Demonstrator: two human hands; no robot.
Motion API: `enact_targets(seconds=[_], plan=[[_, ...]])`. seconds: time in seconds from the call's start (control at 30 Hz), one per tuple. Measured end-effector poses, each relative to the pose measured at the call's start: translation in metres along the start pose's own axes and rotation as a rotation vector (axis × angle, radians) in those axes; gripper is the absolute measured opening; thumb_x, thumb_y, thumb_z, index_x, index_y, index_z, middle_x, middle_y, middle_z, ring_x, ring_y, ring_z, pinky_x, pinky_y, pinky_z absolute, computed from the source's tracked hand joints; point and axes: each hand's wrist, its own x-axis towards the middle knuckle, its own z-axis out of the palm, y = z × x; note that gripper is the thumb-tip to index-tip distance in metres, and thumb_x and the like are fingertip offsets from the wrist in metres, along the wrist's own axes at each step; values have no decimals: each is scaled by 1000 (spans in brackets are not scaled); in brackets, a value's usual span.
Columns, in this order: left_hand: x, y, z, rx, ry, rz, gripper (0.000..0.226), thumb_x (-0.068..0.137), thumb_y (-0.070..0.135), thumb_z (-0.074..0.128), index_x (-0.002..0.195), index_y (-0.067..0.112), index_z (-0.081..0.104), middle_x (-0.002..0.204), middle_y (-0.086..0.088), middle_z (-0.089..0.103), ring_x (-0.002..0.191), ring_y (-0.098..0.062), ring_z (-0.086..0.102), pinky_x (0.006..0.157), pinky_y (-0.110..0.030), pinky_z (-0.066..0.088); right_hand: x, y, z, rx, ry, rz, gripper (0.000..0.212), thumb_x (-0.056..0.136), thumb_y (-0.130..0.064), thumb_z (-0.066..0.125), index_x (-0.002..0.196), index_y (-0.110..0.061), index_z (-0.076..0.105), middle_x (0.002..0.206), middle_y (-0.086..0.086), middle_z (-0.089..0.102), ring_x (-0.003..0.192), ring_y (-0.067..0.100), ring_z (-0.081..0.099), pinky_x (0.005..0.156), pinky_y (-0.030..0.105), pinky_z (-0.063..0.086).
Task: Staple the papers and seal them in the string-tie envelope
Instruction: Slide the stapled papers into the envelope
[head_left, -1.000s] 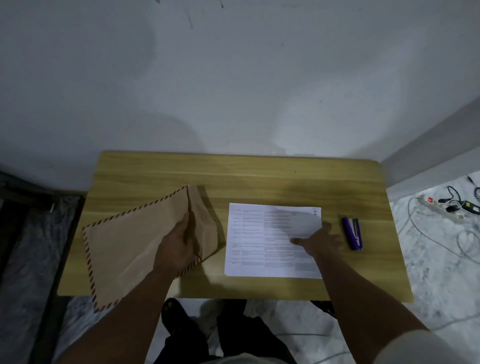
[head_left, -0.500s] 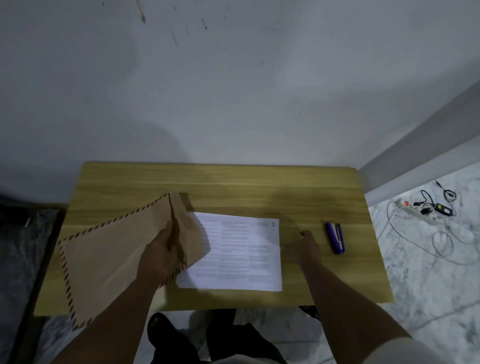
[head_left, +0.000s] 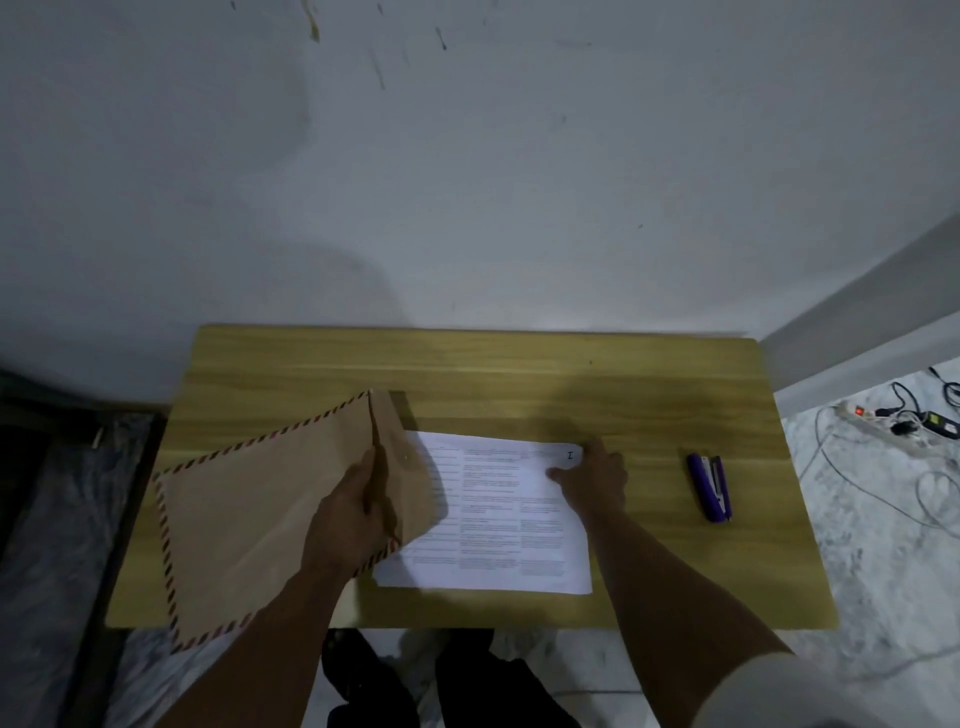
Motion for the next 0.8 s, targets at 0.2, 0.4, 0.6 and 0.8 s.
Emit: enact_targets(seconds=[0.2,0.4,0.6,0.8], plan=[[0,-3,1,35,-15,-5,70,101,23,53,161,38,20,139,-6,62,104,-29,66,87,-40,57,-1,13,6,72,50,-65,15,79,-32,70,93,-27,65,97,-2,67,98,27,64,82,43,56],[-3,-4,-2,23,-15,36,73,98,27,51,157,49,16,148,-2,56,117,-30,65,94,-43,57,-17,4,-39,335,189,-298,18,97,-17,59,82,-26,66,79,-1,68,77,24,65,66,33,46],[-4,7,-5,1,-19,3,70,100,20,50,160,39,19,134,-7,64,104,-27,66,90,-41,57,-14,-42,-101,213,288,-630,28,103,-15,49,122,-19,69,114,5,74,102,25,68,87,30,49],[-2,4,-7,-38,-28,1,71,98,18,52,160,35,22,127,-9,69,92,-25,69,82,-35,58,-21,-112,-157,310,340,-871,39,104,-21,53,142,-18,59,137,0,64,124,8,60,103,14,41]])
